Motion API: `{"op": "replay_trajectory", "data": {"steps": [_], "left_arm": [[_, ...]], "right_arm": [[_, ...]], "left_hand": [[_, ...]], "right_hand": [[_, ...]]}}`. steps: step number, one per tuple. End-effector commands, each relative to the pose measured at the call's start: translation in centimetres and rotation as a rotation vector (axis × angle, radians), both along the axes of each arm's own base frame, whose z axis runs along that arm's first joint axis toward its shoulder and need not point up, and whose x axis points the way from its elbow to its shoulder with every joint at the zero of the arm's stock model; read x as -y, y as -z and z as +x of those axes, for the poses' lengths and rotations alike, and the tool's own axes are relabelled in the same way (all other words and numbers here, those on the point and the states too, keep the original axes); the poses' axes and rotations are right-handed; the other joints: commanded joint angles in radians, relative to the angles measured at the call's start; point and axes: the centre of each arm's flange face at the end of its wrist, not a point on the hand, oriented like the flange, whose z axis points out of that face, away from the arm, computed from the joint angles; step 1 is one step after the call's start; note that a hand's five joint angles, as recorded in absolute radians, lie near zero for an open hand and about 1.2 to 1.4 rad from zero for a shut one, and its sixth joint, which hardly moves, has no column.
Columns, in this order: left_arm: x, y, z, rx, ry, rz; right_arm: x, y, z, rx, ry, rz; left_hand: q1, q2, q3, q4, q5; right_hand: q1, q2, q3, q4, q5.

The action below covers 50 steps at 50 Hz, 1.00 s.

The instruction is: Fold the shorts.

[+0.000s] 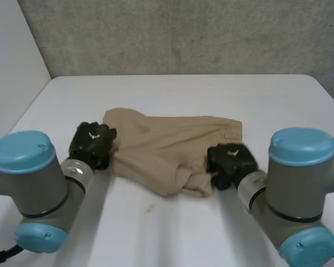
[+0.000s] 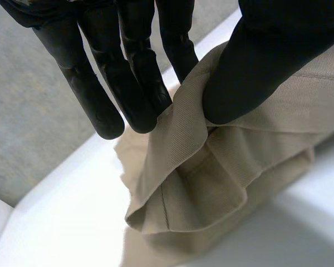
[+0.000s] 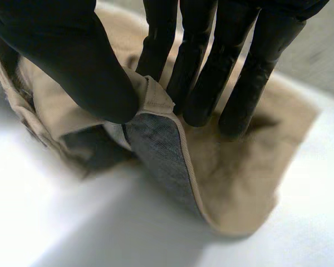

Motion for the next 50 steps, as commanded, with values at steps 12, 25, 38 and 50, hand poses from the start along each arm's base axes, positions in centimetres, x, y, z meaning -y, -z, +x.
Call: {"op": "replay_trajectory", "data": {"steps": [12, 25, 38, 50], "left_arm": [[-1.6, -12.5, 3.1, -0.142, -0.028, -0.208], [-1.0, -12.3, 4.5, -0.198, -0.072, -0.061], [2.6, -8.1, 4.9, -0.241, -0.088, 0.117], [14.4, -7.9, 2.6, -0.292, -0.168, -0.078]], "right_arm": [[2.5, -11.9, -5.9, -0.189, 0.081, -0.400], [2.6, -13.9, -6.3, -0.213, 0.075, -0.389], [1.2, -11.2, -5.8, -0.276, -0.026, -0.298], [6.5, -11.3, -2.4, -0.189, -0.028, -0.472]], "left_hand": [[0.293, 0.211, 0.210, 0.205, 0.246], [0.293, 0.211, 0.210, 0.205, 0.246], [0.293, 0.211, 0.210, 0.205, 0.246], [0.293, 0.211, 0.210, 0.205, 0.246]], "right_hand": [[0.451, 0.219, 0.219, 0.209, 0.255], [0.451, 0.219, 0.219, 0.209, 0.255], [0.451, 0.219, 0.219, 0.209, 0.255], [0.451, 0.219, 0.219, 0.209, 0.255]]}}
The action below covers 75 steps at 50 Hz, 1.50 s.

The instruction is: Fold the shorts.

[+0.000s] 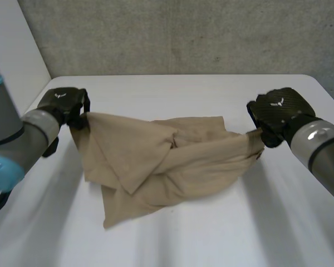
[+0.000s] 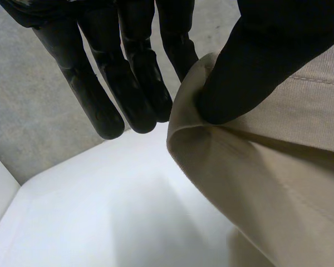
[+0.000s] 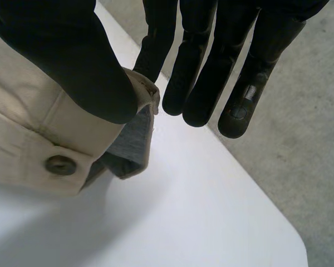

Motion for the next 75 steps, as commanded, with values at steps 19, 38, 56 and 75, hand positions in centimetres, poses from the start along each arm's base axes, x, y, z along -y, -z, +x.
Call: {"op": "replay_trajectory", "data": {"steps": [19, 38, 56, 75], "left_arm": [[9.8, 0.4, -2.8, -0.103, -0.109, -0.442], [-4.0, -0.4, -2.0, -0.031, -0.018, -0.204], [-12.6, 6.4, -4.0, 0.083, 0.141, 0.060], [-4.2, 10.0, -3.4, 0.172, 0.011, 0.047]], "right_arm": [[9.4, 2.8, 10.1, 0.161, 0.023, -0.363], [1.4, 3.8, 4.9, -0.031, 0.008, -0.007], [2.0, 9.3, 6.4, 0.098, -0.085, 0.247], [8.3, 13.1, 9.6, 0.149, -0.070, 0.199]], "left_hand": [[-0.843, -0.930, -0.924, -0.928, -0.894], [-0.796, -0.884, -0.878, -0.882, -0.847], [-0.596, -0.684, -0.678, -0.682, -0.648], [-0.640, -0.728, -0.722, -0.726, -0.691]], "right_hand": [[-0.786, -1.002, -1.003, -1.013, -0.967], [-0.786, -1.002, -1.003, -1.013, -0.967], [-0.456, -0.672, -0.672, -0.682, -0.637], [-0.471, -0.687, -0.687, -0.697, -0.651]]}}
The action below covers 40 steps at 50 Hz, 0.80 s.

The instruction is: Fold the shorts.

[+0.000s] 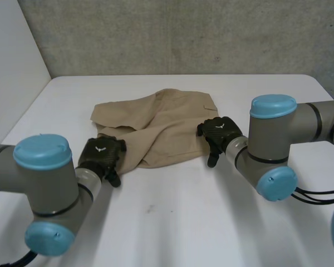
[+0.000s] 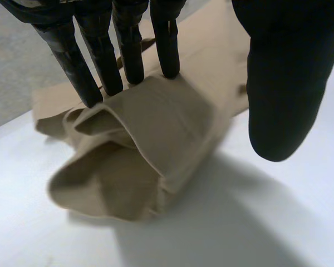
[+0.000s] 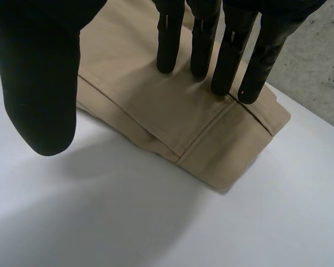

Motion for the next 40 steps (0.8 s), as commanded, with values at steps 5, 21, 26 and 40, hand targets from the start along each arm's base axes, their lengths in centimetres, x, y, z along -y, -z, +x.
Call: {"op": "replay_trajectory", "data": {"steps": [5, 21, 26, 40], "left_arm": [[4.5, 1.2, 0.9, 0.118, -0.043, -0.073], [6.8, 2.4, 0.4, 0.187, -0.027, -0.190], [7.3, 2.1, 0.4, 0.178, -0.036, -0.204], [8.6, 2.6, 1.5, 0.185, -0.070, -0.196]], "right_arm": [[2.5, 1.1, 1.1, 0.014, 0.011, -0.045], [4.3, 1.8, 1.4, 0.013, 0.046, -0.086], [4.6, 1.8, 1.3, 0.017, 0.049, -0.093], [5.4, 3.0, 1.1, -0.003, 0.057, -0.082]], "left_hand": [[0.039, 0.031, 0.030, 0.027, 0.023], [0.177, 0.168, 0.168, 0.164, 0.160], [0.353, 0.345, 0.344, 0.341, 0.337], [0.848, 0.840, 0.839, 0.836, 0.832]], "right_hand": [[0.147, 0.095, 0.087, 0.081, 0.096], [0.399, 0.347, 0.340, 0.334, 0.349], [0.399, 0.348, 0.340, 0.334, 0.349], [0.651, 0.599, 0.591, 0.586, 0.601]]}}
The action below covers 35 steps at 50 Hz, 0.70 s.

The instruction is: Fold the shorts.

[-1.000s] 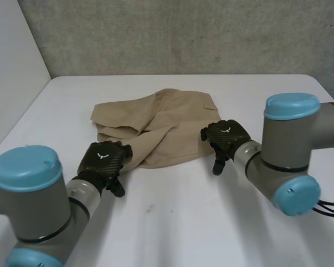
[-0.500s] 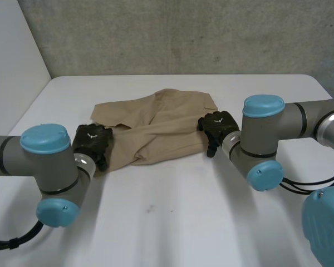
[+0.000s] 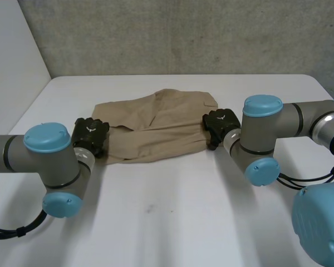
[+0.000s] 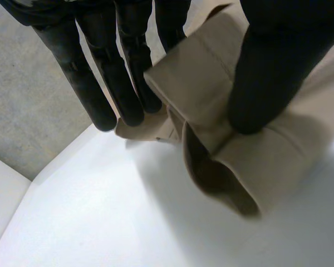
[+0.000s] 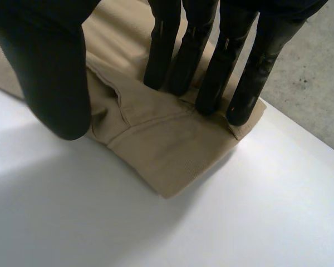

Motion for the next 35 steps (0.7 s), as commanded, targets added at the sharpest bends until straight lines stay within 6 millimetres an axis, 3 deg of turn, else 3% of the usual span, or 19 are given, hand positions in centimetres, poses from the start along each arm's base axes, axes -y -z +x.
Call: {"op": "replay_trajectory", "data": {"steps": [1, 2, 3, 5, 6, 7, 9, 10, 11, 12, 14, 15, 17, 18, 19, 22, 26, 29, 35], "left_arm": [[0.5, 0.3, 0.6, 0.002, -0.017, 0.009], [0.5, 0.3, 0.6, 0.001, -0.021, 0.008], [0.6, -0.1, 0.7, -0.006, -0.024, 0.001], [0.6, -0.7, 0.8, -0.013, -0.028, -0.008], [0.7, -2.0, 0.9, -0.024, -0.032, -0.032], [0.7, -2.0, 0.9, -0.025, -0.032, -0.032], [0.5, -4.1, 1.1, -0.044, -0.035, -0.071], [0.5, -4.1, 1.1, -0.044, -0.035, -0.071], [-0.1, -6.7, 1.2, -0.075, -0.035, -0.112], [-0.3, -7.3, 1.3, -0.084, -0.036, -0.119], [-0.5, -7.9, 1.3, -0.096, -0.035, -0.129], [-0.9, -9.0, 1.5, -0.118, -0.036, -0.140], [-1.4, -10.0, 1.6, -0.140, -0.037, -0.143], [-1.8, -10.4, 1.8, -0.149, -0.038, -0.140], [-2.8, -11.7, 2.1, -0.178, -0.039, -0.130], [-4.2, -12.8, 3.0, -0.196, -0.051, -0.093], [-5.7, -13.2, 4.5, -0.184, -0.077, -0.025], [-6.2, -13.1, 4.9, -0.179, -0.072, 0.004], [-8.4, -11.2, 4.9, -0.172, 0.008, 0.137]], "right_arm": [[0.1, 0.2, 0.0, -0.005, 0.001, 0.002], [0.1, 0.2, 0.0, -0.005, 0.001, 0.002], [0.2, -0.9, -0.1, 0.003, 0.013, -0.016], [0.2, -2.1, -0.1, 0.015, 0.019, -0.032], [0.2, -2.9, -0.2, 0.023, 0.023, -0.045], [0.0, -4.7, -0.3, 0.038, 0.025, -0.073], [-0.1, -5.6, -0.3, 0.041, 0.025, -0.086], [-0.4, -7.1, -0.5, 0.051, 0.026, -0.108], [-0.6, -7.8, -0.6, 0.054, 0.025, -0.117], [-1.0, -9.1, -0.8, 0.058, 0.020, -0.136], [-1.3, -9.8, -0.9, 0.059, 0.020, -0.143], [-2.2, -11.3, -1.3, 0.051, 0.015, -0.163], [-2.5, -11.8, -1.4, 0.041, 0.010, -0.170], [-3.8, -13.0, -2.0, -0.001, 0.002, -0.181], [-4.2, -13.4, -2.4, -0.018, 0.000, -0.180], [-5.4, -13.8, -3.1, -0.079, -0.012, -0.172], [-8.0, -13.7, -4.5, -0.208, -0.049, -0.123], [-9.7, -13.8, -5.4, -0.269, -0.072, -0.078], [-11.3, -13.1, -6.2, -0.305, -0.091, -0.016]], "left_hand": [[0.432, 0.360, 0.368, 0.365, 0.381], [0.490, 0.418, 0.426, 0.423, 0.440], [0.560, 0.488, 0.496, 0.493, 0.510], [0.561, 0.489, 0.497, 0.494, 0.510], [0.561, 0.489, 0.497, 0.494, 0.510], [0.561, 0.489, 0.497, 0.494, 0.510], [0.561, 0.489, 0.497, 0.494, 0.510], [0.561, 0.489, 0.497, 0.494, 0.510], [0.561, 0.489, 0.497, 0.494, 0.510], [0.561, 0.489, 0.497, 0.494, 0.510], [0.561, 0.489, 0.497, 0.494, 0.510], [0.561, 0.489, 0.497, 0.494, 0.510], [0.561, 0.489, 0.497, 0.494, 0.510], [0.561, 0.489, 0.497, 0.494, 0.510], [0.561, 0.489, 0.497, 0.494, 0.510], [0.561, 0.489, 0.497, 0.494, 0.510], [0.561, 0.489, 0.497, 0.494, 0.510], [0.561, 0.489, 0.497, 0.494, 0.510], [0.535, 0.463, 0.471, 0.468, 0.484]], "right_hand": [[0.637, 0.529, 0.538, 0.537, 0.572], [0.639, 0.532, 0.540, 0.540, 0.574], [0.786, 0.679, 0.687, 0.687, 0.721], [0.788, 0.680, 0.689, 0.689, 0.723], [0.788, 0.680, 0.689, 0.689, 0.723], [0.788, 0.680, 0.689, 0.689, 0.723], [0.788, 0.680, 0.689, 0.689, 0.723], [0.788, 0.680, 0.689, 0.689, 0.723], [0.788, 0.680, 0.689, 0.689, 0.723], [0.788, 0.680, 0.689, 0.689, 0.723], [0.788, 0.680, 0.689, 0.689, 0.723], [0.788, 0.680, 0.689, 0.689, 0.723], [0.788, 0.680, 0.689, 0.689, 0.723], [0.788, 0.680, 0.689, 0.689, 0.723], [0.788, 0.680, 0.689, 0.689, 0.723], [0.788, 0.680, 0.689, 0.689, 0.723], [0.788, 0.680, 0.689, 0.689, 0.723], [0.788, 0.680, 0.689, 0.689, 0.723], [0.788, 0.680, 0.689, 0.689, 0.723]]}}
